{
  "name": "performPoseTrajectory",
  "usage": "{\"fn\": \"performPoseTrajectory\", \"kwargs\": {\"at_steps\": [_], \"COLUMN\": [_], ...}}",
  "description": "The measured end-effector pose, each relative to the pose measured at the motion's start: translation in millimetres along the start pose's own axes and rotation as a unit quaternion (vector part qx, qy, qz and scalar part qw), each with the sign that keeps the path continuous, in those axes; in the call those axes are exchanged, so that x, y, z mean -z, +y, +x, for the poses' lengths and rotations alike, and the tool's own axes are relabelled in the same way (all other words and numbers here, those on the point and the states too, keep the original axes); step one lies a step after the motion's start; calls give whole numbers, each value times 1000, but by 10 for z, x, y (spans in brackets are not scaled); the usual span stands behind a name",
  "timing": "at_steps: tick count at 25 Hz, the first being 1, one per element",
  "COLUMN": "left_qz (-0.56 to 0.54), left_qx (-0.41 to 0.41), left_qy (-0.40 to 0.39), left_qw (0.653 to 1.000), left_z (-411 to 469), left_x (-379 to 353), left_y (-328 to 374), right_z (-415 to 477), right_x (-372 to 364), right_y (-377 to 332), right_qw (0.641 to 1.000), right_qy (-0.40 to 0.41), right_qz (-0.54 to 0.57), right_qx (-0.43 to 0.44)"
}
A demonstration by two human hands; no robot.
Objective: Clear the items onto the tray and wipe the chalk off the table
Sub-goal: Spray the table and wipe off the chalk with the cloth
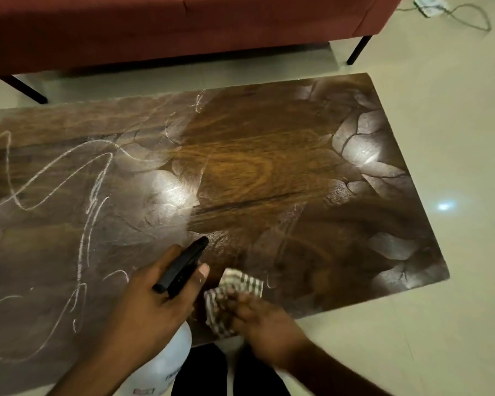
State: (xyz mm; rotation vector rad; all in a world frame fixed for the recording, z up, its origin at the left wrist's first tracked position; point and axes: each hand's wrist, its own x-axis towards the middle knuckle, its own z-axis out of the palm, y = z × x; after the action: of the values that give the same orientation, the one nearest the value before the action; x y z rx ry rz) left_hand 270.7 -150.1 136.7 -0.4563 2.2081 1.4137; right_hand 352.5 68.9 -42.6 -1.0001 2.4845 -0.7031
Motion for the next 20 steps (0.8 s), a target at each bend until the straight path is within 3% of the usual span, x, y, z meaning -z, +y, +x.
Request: {"fn": "performPoseTrajectory", "kwargs": {"at_steps": [2, 5, 7, 10, 14, 17, 20], "left_qz": [9, 24, 47, 40, 30, 58, 96], "left_qx": [2, -3, 10, 62, 89, 73, 26], "left_qy": [-2, -11, -16, -32, -28, -33, -62], "left_qw": [1000, 1000, 999, 997, 995, 995, 993], "left_z": [-128, -313, -407, -584, -768, -829, -905], "left_x": [-136, -328, -417, -487, -423, -313, -279], "left_y": [21, -86, -228, -416, -662, -849, -945], "right_z": [6, -7, -152, -469, -889, -865, -587], "right_x": [487, 1294, 1587, 1583, 1045, 482, -202], "right_y": [493, 1440, 1821, 1867, 1609, 992, 3], "right_qw": [988, 915, 869, 882, 889, 877, 929], "right_qy": [97, 189, 248, 245, 214, 260, 214], "right_qz": [-36, -6, 61, 36, -5, -3, -9], "right_qx": [-111, -357, -425, -400, -406, -405, -302]}}
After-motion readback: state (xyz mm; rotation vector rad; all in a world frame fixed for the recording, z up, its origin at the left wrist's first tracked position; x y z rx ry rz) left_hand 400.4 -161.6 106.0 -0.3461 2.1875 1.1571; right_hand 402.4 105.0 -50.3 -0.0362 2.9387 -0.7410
